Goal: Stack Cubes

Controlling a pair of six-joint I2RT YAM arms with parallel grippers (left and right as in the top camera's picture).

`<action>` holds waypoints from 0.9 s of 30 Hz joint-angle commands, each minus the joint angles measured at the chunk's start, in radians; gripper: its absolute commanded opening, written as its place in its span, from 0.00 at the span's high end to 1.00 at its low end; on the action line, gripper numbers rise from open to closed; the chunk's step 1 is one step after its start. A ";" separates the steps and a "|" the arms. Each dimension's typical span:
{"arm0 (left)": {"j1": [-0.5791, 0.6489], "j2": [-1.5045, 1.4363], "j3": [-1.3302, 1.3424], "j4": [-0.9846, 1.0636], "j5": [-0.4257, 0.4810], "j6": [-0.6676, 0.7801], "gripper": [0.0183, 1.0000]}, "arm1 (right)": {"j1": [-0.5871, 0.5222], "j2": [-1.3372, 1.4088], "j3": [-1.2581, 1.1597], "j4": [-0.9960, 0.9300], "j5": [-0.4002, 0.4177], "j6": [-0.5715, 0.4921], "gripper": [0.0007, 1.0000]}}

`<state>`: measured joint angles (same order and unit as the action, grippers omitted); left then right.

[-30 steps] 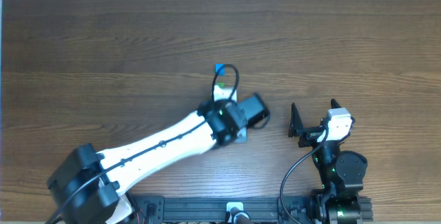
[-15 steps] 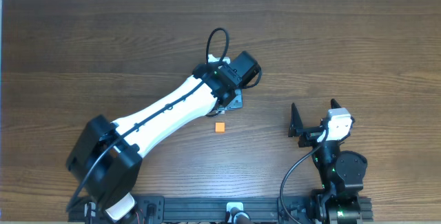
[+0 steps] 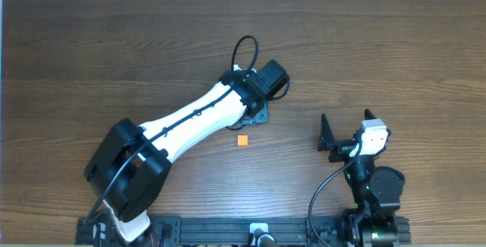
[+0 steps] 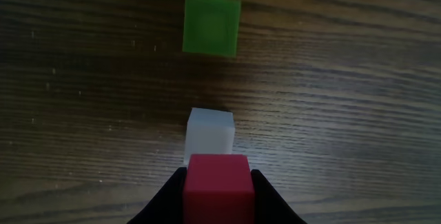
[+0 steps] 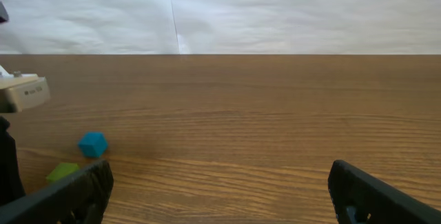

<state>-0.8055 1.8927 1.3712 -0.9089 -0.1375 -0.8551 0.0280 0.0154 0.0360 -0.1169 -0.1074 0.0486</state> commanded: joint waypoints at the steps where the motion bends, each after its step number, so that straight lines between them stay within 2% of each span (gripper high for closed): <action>1: 0.007 0.026 0.007 -0.002 0.006 0.015 0.98 | 0.006 -0.010 -0.008 0.003 -0.011 -0.002 0.01; 27: 0.019 0.068 0.007 0.004 -0.002 0.014 0.98 | 0.006 -0.010 -0.008 0.003 -0.011 -0.002 0.01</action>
<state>-0.7921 1.9472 1.3712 -0.9051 -0.1379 -0.8551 0.0280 0.0154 0.0360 -0.1169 -0.1070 0.0490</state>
